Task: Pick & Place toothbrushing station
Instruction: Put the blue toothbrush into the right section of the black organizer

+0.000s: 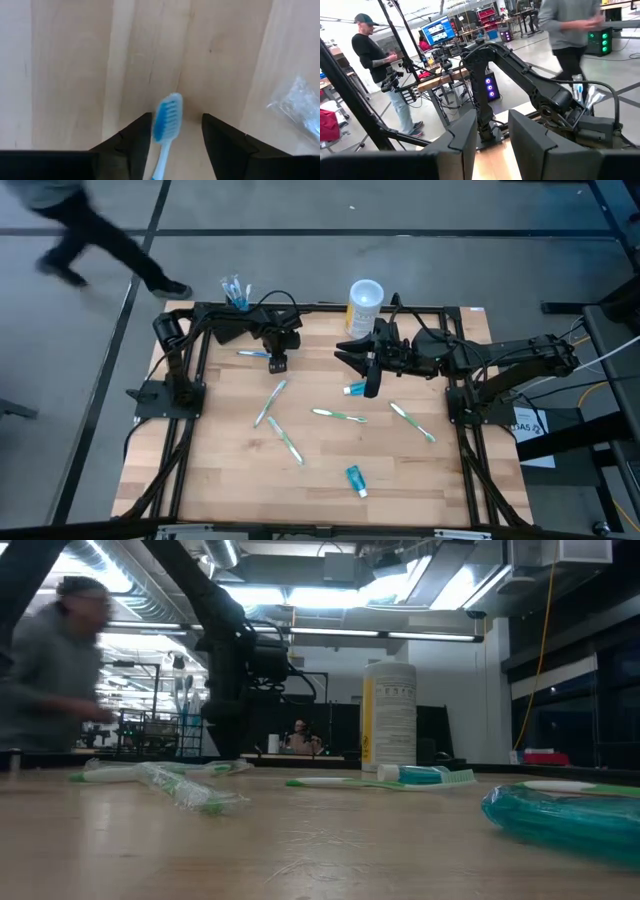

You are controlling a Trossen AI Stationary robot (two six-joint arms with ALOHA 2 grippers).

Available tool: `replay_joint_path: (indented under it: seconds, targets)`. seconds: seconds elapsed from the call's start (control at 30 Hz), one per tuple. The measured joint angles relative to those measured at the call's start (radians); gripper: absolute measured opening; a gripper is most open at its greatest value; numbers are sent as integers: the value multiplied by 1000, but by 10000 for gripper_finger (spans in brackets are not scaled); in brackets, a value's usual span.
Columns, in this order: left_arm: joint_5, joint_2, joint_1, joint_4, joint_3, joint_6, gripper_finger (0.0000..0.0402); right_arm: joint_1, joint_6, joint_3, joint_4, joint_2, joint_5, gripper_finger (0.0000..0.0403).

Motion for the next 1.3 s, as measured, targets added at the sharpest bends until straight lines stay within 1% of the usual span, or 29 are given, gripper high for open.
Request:
replay_joint_path:
  seconds: [0.17, 0.33, 0.37, 0.6, 0.77, 0.9, 1.07, 1.2, 1.3]
  targets:
    - [-11, 1, -5, 16, 0, -26, 114, 0, 0, 0, -2, 0, 12, 113]
    - [8, 1, 9, 21, 0, -68, 29, 0, 0, 0, -2, 0, 12, 113]
    - [15, 1, 13, 21, 0, -76, 19, 0, 0, 0, -2, 0, 12, 113]
    - [61, -13, 34, 16, -1, -114, 16, 0, 0, 0, -2, 0, 12, 113]
    - [69, -105, 53, 59, -1, -168, 14, 0, -2, 0, -2, 0, 12, 113]
    - [68, -232, 90, 87, -1, -228, 14, 0, -2, 0, -3, 0, 12, 113]
    - [43, -458, 165, 172, -1, -323, 14, 0, -3, 0, -5, 0, 16, 113]
    - [-34, -631, 239, 284, -1, -381, 14, 0, -13, 0, -5, 0, 19, 113]
    - [-86, -703, 289, 325, 0, -385, 14, 0, -23, 0, -5, 0, 19, 113]
